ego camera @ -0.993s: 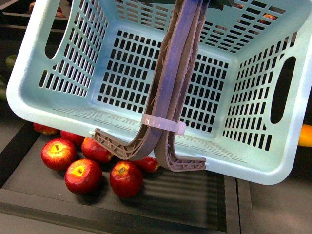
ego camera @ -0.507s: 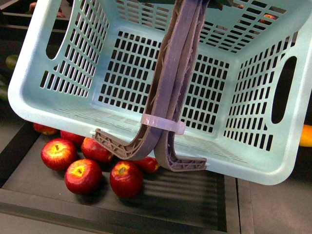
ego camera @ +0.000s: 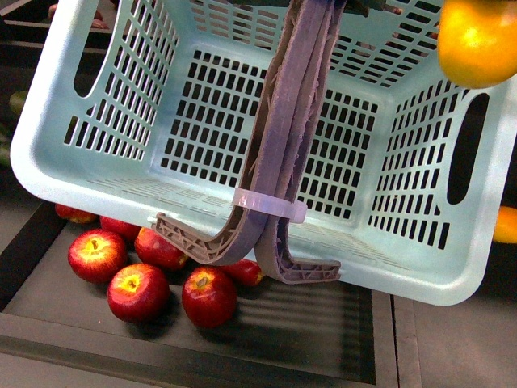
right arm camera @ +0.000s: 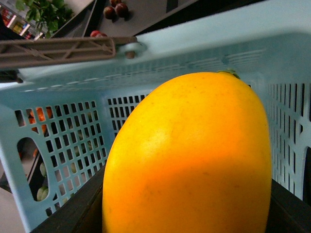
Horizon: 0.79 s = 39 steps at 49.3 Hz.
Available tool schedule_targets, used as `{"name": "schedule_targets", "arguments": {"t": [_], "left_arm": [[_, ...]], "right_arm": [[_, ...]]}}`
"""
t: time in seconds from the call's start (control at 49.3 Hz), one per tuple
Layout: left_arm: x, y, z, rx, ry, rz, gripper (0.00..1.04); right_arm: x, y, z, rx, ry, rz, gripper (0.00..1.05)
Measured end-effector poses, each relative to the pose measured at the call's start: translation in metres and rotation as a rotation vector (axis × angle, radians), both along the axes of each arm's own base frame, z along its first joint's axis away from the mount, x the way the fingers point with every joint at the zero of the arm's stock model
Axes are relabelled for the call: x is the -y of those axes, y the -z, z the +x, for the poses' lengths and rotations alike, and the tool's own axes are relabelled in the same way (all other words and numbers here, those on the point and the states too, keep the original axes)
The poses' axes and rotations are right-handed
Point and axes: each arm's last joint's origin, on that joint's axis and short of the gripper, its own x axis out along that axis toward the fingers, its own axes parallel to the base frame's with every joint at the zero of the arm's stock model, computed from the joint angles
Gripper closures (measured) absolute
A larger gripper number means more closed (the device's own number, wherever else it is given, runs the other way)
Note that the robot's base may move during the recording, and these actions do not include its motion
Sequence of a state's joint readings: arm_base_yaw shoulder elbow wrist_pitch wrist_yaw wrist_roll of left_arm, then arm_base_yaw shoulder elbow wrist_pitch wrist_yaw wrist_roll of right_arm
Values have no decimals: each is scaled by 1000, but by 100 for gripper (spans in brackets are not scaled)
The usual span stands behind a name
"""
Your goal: Pick mango and avocado into basket
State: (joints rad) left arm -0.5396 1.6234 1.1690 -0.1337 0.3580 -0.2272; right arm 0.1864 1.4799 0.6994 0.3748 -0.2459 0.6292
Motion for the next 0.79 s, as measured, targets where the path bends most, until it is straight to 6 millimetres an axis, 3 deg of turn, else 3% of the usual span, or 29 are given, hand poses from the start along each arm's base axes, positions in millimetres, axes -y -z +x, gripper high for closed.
{"name": "schedule_targets", "arguments": {"t": [0.365,0.568,0.791], "left_arm": [[0,0,0,-1,0,-1,97],[0,0,0,0,0,0,97],[0,1,0,-3,-3,6,97]], "right_arm": [[-10,25,7,-49,-1,-31,40],[-5,28,7,-48,24,-26,8],[17,13,-3,-11,102,-17,8]]}}
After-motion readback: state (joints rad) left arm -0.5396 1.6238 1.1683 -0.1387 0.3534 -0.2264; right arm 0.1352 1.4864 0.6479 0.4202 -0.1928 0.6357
